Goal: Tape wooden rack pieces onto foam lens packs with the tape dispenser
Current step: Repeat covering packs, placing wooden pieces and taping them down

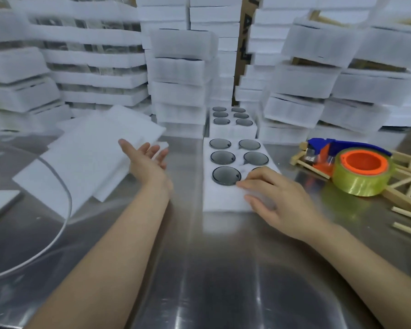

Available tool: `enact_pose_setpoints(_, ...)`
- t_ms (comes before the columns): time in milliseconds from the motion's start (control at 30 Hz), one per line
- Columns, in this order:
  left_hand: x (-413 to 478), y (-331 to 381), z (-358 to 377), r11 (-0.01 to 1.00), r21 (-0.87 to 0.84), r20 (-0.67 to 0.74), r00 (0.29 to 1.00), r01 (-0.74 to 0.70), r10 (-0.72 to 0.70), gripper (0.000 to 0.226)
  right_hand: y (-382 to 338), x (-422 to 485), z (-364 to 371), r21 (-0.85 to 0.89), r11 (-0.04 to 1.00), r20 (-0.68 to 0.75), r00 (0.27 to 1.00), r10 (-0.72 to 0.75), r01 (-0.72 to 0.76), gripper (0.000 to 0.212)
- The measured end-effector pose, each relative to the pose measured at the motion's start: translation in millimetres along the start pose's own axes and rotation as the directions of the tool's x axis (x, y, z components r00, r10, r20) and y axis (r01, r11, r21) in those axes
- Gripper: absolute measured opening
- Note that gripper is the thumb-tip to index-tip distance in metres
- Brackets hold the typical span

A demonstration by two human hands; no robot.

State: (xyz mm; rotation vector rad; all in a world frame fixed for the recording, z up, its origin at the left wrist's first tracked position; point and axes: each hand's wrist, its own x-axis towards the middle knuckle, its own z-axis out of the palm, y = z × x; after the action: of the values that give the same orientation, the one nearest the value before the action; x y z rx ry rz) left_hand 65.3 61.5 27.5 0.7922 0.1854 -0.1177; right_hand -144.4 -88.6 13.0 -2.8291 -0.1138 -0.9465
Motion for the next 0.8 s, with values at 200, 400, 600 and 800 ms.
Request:
enact_pose_setpoints(200, 10.8, 5.0, -7.4, 0.983, -0.165, 0.007, 0.996, 0.084, -0.084, 0.068, 0.7, -0.5, -0.7, -0.013, 1.0, 0.014, 1.0, -0.011, 0.011, 0.029)
enact_pose_setpoints(400, 11.6, 6.9, -8.3, 0.968, -0.21, -0.015, 0.99, 0.134, -0.14, 0.065, 0.6, -0.3, -1.8, -0.008, 1.0, 0.037, 0.999, -0.009, 0.009, 0.031)
enact_pose_setpoints(600, 17.7, 9.2, -8.2, 0.957, -0.271, -0.058, 0.991, 0.099, -0.119, 0.037, -1.7, 0.3, -3.5, -0.003, 1.0, 0.054, 0.999, 0.001, -0.001, 0.032)
enact_pose_setpoints(800, 17.5, 10.2, -7.9, 0.954, -0.228, -0.001, 0.98, 0.194, -0.199, 0.053, -2.0, 0.8, -4.3, -0.006, 1.0, 0.059, 0.998, -0.006, 0.006, 0.032)
